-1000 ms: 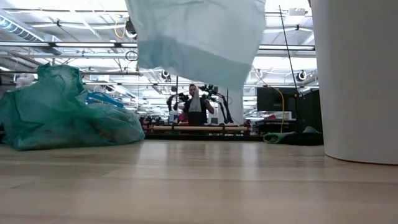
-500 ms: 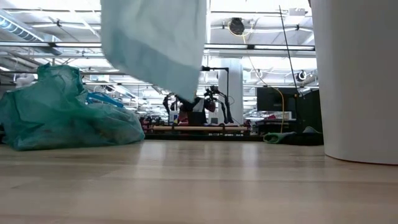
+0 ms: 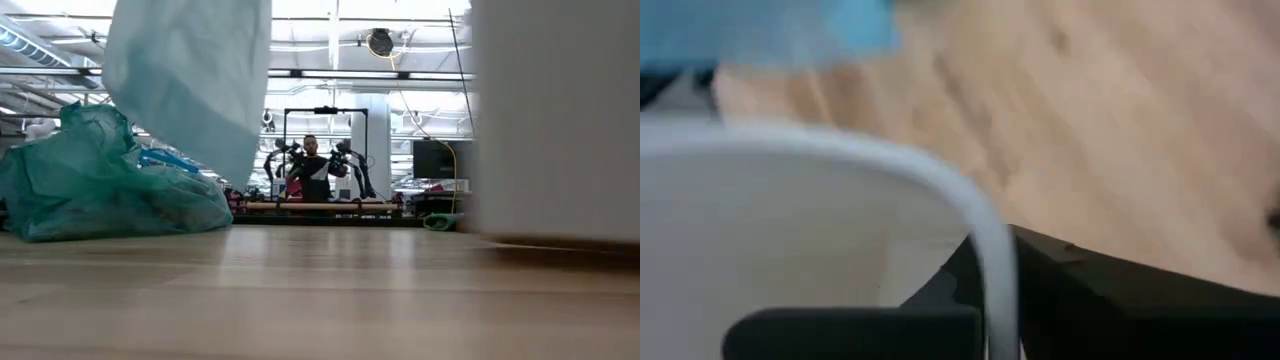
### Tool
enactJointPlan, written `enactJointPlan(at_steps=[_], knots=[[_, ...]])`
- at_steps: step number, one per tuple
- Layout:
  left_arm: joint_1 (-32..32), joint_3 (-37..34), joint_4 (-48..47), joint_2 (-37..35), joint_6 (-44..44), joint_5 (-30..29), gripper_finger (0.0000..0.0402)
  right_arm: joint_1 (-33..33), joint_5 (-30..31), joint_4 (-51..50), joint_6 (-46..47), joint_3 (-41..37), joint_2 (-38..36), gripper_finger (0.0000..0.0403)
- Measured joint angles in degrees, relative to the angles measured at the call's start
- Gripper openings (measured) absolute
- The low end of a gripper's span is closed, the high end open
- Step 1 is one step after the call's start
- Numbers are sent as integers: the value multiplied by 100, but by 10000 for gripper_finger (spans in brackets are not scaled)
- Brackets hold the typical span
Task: Place trash/remove bag and relplace
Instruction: Insert the new blue trash bag into the trash bin
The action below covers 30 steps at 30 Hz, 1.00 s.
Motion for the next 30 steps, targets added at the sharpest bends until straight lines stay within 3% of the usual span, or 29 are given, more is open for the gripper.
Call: enactJointPlan(at_steps=[5, 9, 13, 19, 21, 24, 27, 30], knots=[[0, 0, -86, 4, 42, 45, 0, -218, 799, 1554, 62, -15, 666, 3], [0, -2, -99, 43, 44, 155, 0, -488, 856, 2466, -34, 18, 1252, 2], [0, -2, -89, 99, 37, 292, 0, -689, 957, 2536, -55, 359, 1803, 2], [0, -2, -84, 156, 5, 381, 0, -688, 2217, 2053, -803, 1730, 2475, 0], [0, -2, -79, 196, 4, 434, 0, -789, 2089, 1577, -1054, 2268, 2711, 1], [0, -2, -79, 199, 18, 486, 0, -980, 1362, 775, -1199, 2858, 3140, 1], [0, -2, -79, 205, 46, 582, 0, -999, 665, 658, -1332, 3009, 3447, 1], [0, -2, -77, 221, 50, 621, 0, -901, 490, 773, -1313, 3068, 3642, 1]])
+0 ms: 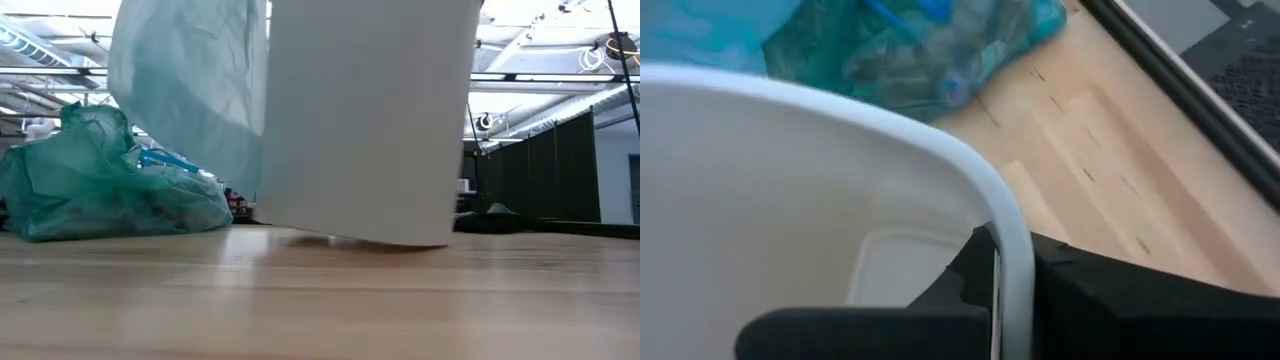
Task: Place trash/remove bag and relplace
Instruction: Insert the new blue trash bag into the trash bin
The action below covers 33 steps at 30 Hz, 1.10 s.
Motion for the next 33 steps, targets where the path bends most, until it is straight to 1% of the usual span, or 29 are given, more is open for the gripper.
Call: enactJointPlan(at_steps=[4, 7, 9, 11, 15, 20, 24, 27, 33], knots=[[0, 0, 0, 0, 2, 65, 0, 101, -61, 288, 77, 12, 171, 1], [0, 0, 0, 0, 2, 108, 0, 120, -7, 881, -83, 4, 179, 0], [0, 0, 0, 0, 1, 123, 0, 104, 75, 1104, -197, -1, 168, 8], [0, 0, 1, 0, -8, 157, 0, 85, 112, 1108, -333, -3, 137, 24], [0, 0, 4, -14, -10, 232, 0, 94, 101, 917, -440, -4, 121, 69], [1, 0, 3, -15, -5, 234, 0, 100, 20, 945, -300, -8, 88, 124], [0, 0, 23, -16, -4, 279, 0, 131, 28, 1060, -274, -8, -9, 154], [0, -2, 206, -17, 4, 372, 0, 148, 28, 1121, -276, -8, -154, 166], [0, -4, 1283, -17, 436, 798, 0, 151, 28, 1187, -277, -8, -510, 165]])
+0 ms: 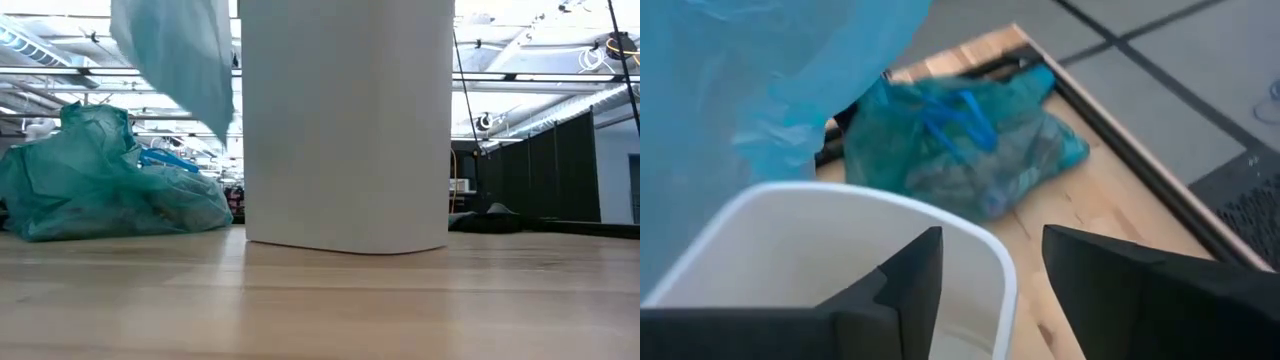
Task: Place trash/remove bag and relplace
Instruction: Insert the new blue trash bag into the trash bin
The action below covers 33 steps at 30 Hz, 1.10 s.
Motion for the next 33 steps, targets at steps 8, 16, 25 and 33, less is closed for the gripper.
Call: enactJointPlan(at_steps=[8, 16, 25, 33], knots=[[2, 0, 1864, 106, 937, 590, 0, 316, -1, 450, -187, 2, -590, 162], [45, 7, 4245, 828, 1786, 1334, 0, 890, 16, 1009, -470, 4, -866, 162], [131, 701, 5410, 1762, 1734, 2010, 0, 1320, 47, 1184, -575, 4, -899, 162], [442, 1933, 5331, 2400, 2511, 2075, 0, 2285, 657, 1662, -1339, 7, -927, 157]])
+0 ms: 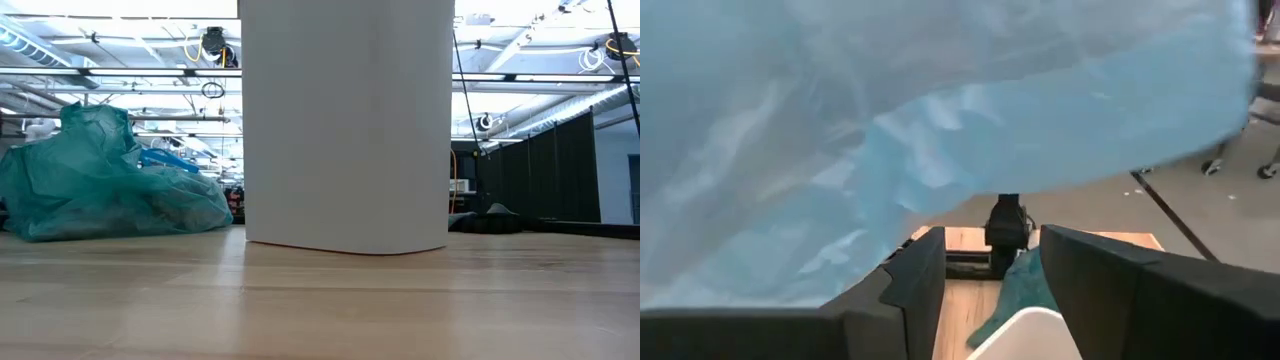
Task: Place trash/remove bag and relplace
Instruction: Insert the new blue trash bag into the trash bin
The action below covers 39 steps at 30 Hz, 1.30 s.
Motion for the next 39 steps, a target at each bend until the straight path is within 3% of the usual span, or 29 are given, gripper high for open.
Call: enactJointPlan(at_steps=[7, 14, 22, 28, 39], knots=[[730, 382, -7, 450, -719, 33, 0, 691, 547, -150, -75, 0, -7, 135], [1223, 384, -113, 754, -745, -111, 0, 1320, 579, -538, 299, 0, -105, 113], [1935, 386, -959, 778, -743, -524, 0, 2153, 887, -930, 1006, 0, -285, 58], [2099, 386, -2137, 774, -753, -691, 0, 2397, 890, -1063, 1330, 0, -221, 6], [1474, 386, -4759, 772, -1750, -847, 0, 1900, 1728, -1688, 1293, 0, -346, 1]])
